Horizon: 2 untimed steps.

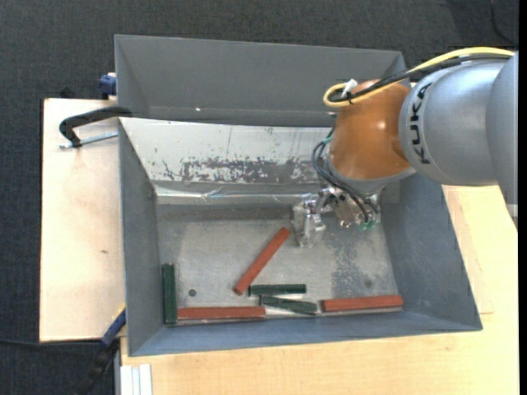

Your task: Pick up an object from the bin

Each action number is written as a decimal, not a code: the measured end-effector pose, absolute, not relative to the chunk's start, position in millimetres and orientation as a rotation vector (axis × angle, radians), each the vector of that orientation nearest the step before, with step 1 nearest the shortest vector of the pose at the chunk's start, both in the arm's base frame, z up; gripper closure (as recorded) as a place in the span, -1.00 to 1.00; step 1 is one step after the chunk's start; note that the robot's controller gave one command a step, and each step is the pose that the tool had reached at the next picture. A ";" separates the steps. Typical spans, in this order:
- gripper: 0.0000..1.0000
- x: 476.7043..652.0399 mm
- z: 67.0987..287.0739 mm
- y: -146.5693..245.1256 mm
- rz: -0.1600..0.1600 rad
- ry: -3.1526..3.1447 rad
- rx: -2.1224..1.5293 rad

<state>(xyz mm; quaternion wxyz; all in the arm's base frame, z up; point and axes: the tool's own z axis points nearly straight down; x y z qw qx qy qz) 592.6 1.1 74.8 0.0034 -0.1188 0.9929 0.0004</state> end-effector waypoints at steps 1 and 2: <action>-1.00 594.3 71.3 -11.7 0.002 3.125 -0.239; -1.00 591.6 72.1 0.7 -0.004 3.130 -0.217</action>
Offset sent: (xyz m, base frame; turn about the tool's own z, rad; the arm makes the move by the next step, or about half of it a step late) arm 0.0000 0.0000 0.0000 0.0000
